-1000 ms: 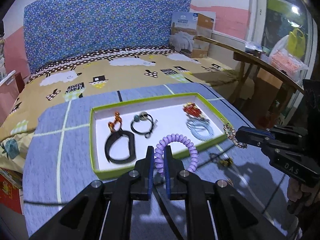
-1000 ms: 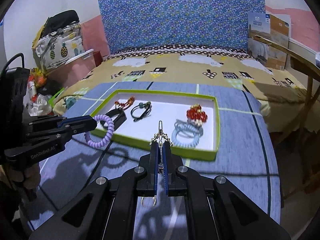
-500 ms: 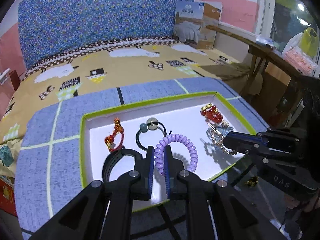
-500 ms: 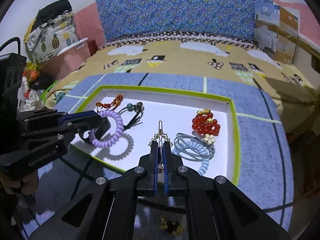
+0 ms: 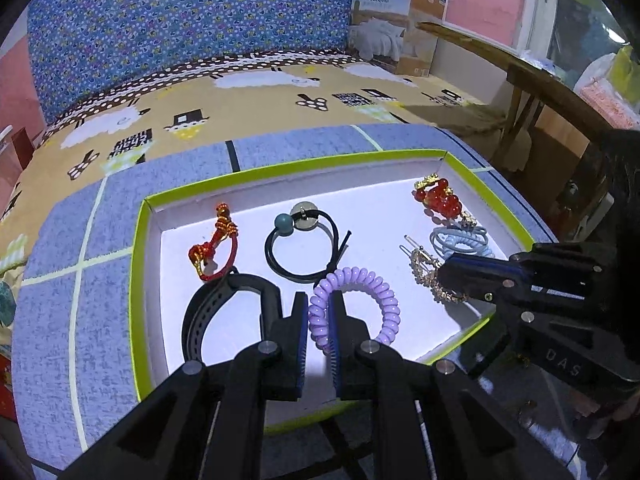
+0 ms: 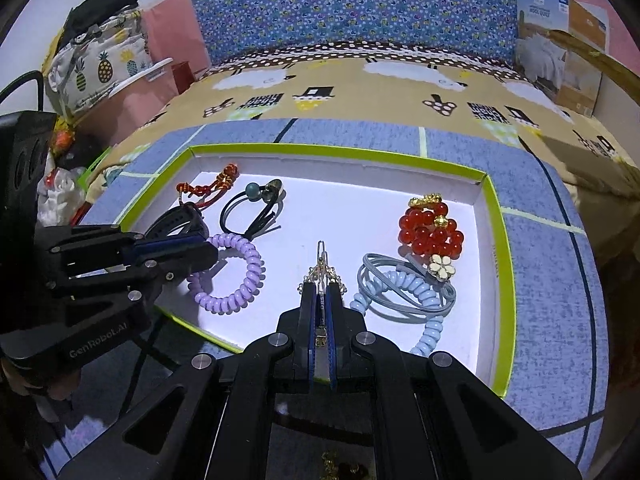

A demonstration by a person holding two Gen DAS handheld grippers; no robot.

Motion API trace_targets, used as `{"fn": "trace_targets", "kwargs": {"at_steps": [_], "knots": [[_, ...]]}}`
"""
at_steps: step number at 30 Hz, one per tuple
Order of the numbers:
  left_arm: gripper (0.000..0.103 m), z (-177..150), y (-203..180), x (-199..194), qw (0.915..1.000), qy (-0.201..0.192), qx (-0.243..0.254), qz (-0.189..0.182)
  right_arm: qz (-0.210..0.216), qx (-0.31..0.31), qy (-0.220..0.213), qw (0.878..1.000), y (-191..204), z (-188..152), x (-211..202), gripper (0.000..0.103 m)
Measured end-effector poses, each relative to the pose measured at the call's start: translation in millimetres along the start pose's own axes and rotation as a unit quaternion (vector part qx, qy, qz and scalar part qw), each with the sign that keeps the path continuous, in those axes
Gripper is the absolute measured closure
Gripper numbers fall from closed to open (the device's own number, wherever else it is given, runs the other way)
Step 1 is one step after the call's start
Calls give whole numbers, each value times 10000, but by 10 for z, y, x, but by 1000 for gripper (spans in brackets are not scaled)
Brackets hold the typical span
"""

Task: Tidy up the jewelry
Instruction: 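Lower both items into the lid and open both grippers, then withdraw both grippers toward the gold bow clip and gold ring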

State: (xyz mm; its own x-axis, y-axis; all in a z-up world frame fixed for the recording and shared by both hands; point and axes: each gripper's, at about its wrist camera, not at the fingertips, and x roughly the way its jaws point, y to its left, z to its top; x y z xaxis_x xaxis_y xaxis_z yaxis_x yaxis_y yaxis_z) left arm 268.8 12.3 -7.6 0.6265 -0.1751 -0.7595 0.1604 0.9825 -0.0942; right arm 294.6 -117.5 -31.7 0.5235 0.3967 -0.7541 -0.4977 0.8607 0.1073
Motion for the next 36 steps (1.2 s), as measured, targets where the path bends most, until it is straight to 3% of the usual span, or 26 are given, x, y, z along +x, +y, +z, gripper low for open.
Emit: {"fn": "trace_targets", "kwargs": {"at_steps": [3, 7, 18, 36], "knots": [[92, -5, -9, 0, 10000, -19, -11, 13, -16, 29, 17, 10000, -13, -7, -2, 97], [92, -14, 2, -13, 10000, -18, -72, -8, -10, 64, -32, 10000, -25, -8, -36, 88], [87, -95, 60, -268, 9990, -307, -322, -16, -4, 52, -339, 9994, 20, -64, -334, 87], [87, -618, -292, -1099, 9959, -853, -150, -278, 7, 394, -865, 9955, -14, -732, -1288, 82]]}}
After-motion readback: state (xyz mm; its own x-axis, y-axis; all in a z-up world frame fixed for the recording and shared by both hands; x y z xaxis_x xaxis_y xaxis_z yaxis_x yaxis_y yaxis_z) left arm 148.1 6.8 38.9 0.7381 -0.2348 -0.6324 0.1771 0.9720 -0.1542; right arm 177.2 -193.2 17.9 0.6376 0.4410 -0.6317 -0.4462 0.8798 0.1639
